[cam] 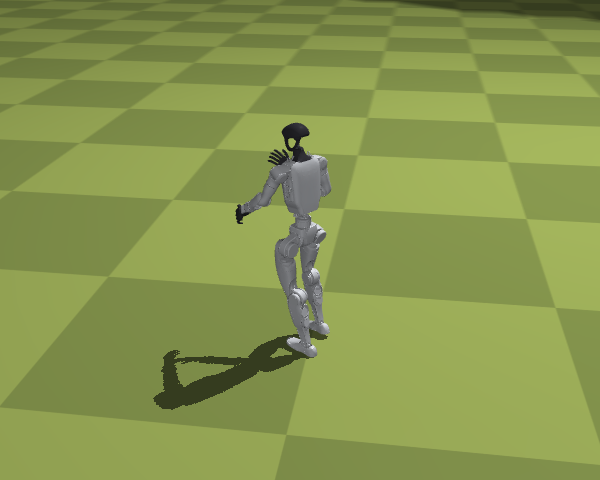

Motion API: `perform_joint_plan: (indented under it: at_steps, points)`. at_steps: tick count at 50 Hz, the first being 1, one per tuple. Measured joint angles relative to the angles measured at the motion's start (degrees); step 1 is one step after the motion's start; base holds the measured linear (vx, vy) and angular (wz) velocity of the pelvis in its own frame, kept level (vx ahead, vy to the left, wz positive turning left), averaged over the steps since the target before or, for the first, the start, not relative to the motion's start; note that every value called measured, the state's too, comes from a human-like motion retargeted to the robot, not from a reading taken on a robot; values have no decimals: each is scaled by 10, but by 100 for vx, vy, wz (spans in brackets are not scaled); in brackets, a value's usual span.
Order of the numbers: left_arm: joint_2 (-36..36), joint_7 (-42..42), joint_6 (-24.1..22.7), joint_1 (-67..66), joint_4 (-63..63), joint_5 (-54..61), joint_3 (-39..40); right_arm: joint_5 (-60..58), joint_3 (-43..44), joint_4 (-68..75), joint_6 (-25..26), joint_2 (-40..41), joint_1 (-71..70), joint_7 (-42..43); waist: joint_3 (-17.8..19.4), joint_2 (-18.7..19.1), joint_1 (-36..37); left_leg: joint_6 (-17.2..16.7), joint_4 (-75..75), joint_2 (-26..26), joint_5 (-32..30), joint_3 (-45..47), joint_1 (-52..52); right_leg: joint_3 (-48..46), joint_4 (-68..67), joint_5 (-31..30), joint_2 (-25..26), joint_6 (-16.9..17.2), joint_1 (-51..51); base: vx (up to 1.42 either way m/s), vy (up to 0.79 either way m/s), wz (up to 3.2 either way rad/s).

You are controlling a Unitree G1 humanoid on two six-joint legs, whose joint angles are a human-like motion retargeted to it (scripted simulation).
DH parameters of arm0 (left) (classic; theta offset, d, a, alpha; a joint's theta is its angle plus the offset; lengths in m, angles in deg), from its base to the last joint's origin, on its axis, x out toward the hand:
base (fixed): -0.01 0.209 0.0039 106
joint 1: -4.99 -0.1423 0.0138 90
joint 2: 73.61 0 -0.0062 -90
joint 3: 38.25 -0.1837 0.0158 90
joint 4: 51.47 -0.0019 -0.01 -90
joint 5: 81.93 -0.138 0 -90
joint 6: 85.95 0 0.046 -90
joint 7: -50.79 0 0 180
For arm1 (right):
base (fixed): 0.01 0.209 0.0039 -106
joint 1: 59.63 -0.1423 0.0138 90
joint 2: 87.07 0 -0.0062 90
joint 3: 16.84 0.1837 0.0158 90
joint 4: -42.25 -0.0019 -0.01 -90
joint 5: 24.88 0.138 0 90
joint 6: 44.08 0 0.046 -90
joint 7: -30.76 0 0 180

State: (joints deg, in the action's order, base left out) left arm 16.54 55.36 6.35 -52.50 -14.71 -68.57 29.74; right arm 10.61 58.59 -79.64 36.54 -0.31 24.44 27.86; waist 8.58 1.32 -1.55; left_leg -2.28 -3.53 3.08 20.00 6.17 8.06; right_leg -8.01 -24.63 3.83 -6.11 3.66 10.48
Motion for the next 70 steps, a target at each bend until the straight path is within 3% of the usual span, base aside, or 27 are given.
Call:
perform_joint_plan:
  at_steps: [7, 11, 15, 19, 27, 31, 35, 40, 44, 50, 56, 61, 70]
  points:
    - [14, -11, -17, 2, 40, 49, -13, -14, 1, 1, 17, 2, -15, 9, 39, -36, -33, 1, 0, 45, 22, -97, 64, 53, 258, -106, -27, 69, -23, 35, -8, 123]
    - [22, -8, -23, -39, 0, 25, -17, -38, -4, -2, 16, 8, -14, -3, 45, -36, -33, 6, -1, 40, 34, -133, 90, 95, 295, -90, -23, 110, -17, 38, -15, 80]
    - [25, -23, -27, -88, -85, 20, -15, -43, -5, 1, 4, 12, -17, -3, 44, -27, -16, 6, -14, 17, 47, -149, 105, 124, 292, -101, 8, 113, -34, 42, -30, 46]
    - [25, -46, -22, -145, -184, 39, 8, -42, -7, 4, -10, 12, -18, 3, 34, -26, 9, 12, -36, 16, 35, -164, 101, 92, 292, -96, 3, 113, -51, 40, -24, 33]
    - [-28, -18, -20, -307, -220, 50, 45, -25, -20, 5, -29, 2, -13, 9, 14, -43, 53, 4, -164, 42, -60, -184, 34, 61, 290, -55, -27, 113, -81, 36, -19, 43]
    - [-58, 8, -26, -405, -164, 45, 45, -15, -24, -5, -33, -6, -1, 18, 2, -62, 64, 7, -305, 52, -88, -128, -56, 46, 276, -40, -54, 113, -83, 28, -15, 67]
    - [-51, 20, -17, -438, -134, 69, 58, -2, -13, -2, -30, -28, -23, 29, 6, -73, 62, 47, -409, 30, -66, -21, -148, 13, 272, -36, -88, 113, -84, 22, -7, 110]
    - [-11, 25, 3, -458, -124, 111, 74, -4, -1, 0, -20, -45, -37, 37, 18, -79, 68, 98, -337, 20, -12, 113, -172, -37, 264, -21, -131, 110, -97, 21, 3, 97]
    - [21, 31, 18, -456, -128, 111, 65, -16, 8, 1, -10, -49, -48, 37, 32, -57, 89, 80, -170, 16, -45, 179, -157, -75, 262, -4, -116, 97, -111, 19, -1, 66]
    - [46, 65, 25, -459, -132, 62, 33, -27, 10, -2, -8, -42, -53, 22, 46, -18, 114, 18, 35, 1, -113, 269, -145, -133, 263, 23, -72, 99, -147, 21, -1, 66]
    - [51, 95, 20, -461, -137, 36, 32, -23, -3, -2, -11, -30, -64, 4, 53, -14, 124, -39, 85, -18, -97, 368, -144, -187, 259, 46, -47, 97, -190, 27, -1, 66]
    - [44, 95, 20, -455, -137, 45, 53, -21, -17, -1, -9, -21, -72, -3, 48, -24, 130, -42, 85, -30, -110, 396, -124, -211, 247, 56, -36, 84, -221, 34, 4, 45]
    - [21, 68, 26, -387, -156, 37, 56, -6, -32, -4, -9, -5, -59, -8, 23, -33, 128, -19, 77, -39, -100, 324, -75, -235, 172, 25, -39, 42, -266, 39, 15, 42]
